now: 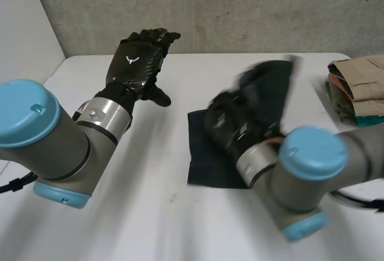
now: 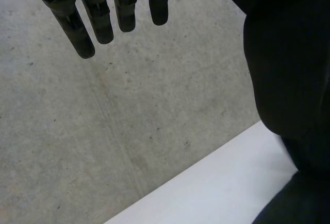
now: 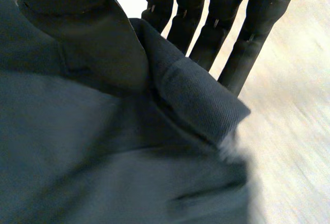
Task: Fold the laundry.
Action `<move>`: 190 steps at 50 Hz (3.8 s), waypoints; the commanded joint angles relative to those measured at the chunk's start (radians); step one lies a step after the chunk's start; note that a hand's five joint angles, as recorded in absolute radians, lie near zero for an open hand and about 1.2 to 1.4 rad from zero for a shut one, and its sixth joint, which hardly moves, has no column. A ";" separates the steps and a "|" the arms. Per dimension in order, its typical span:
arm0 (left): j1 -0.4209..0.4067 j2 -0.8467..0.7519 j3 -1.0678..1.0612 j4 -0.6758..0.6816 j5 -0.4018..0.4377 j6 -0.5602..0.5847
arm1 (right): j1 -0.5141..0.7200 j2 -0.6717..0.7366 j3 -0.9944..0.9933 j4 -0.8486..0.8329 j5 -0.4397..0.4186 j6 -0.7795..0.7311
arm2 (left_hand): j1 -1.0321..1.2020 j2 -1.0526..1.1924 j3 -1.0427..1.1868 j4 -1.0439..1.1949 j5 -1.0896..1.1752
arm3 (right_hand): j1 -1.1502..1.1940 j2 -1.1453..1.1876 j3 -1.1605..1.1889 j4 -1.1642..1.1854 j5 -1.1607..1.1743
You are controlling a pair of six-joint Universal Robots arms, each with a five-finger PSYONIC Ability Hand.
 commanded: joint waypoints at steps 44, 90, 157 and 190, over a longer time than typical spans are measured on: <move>-0.237 -0.688 0.871 -0.767 -0.300 0.078 | -0.289 0.265 -0.630 0.939 -0.141 0.911 | -0.014 -0.034 -0.042 -0.031 -0.048 | -0.900 -0.925 -0.944 -0.958 -0.940; -0.040 -0.085 0.505 -0.722 0.636 0.097 | -0.077 -0.056 0.304 -0.198 0.073 0.623 | -0.014 -0.034 -0.041 -0.030 -0.048 | -0.900 -0.925 -0.944 -0.958 -0.940; -0.013 0.028 0.459 -0.489 0.492 -0.217 | -1.019 0.234 -0.523 0.210 -0.436 0.738 | -0.014 -0.034 -0.042 -0.031 -0.048 | -0.082 -0.107 -0.126 -0.140 -0.123; -0.025 0.094 0.522 -0.488 0.369 -0.277 | -1.070 -0.246 -0.668 0.503 0.167 0.669 | -0.014 -0.034 -0.042 -0.031 -0.048 | -0.900 -0.925 -0.944 -0.958 -0.940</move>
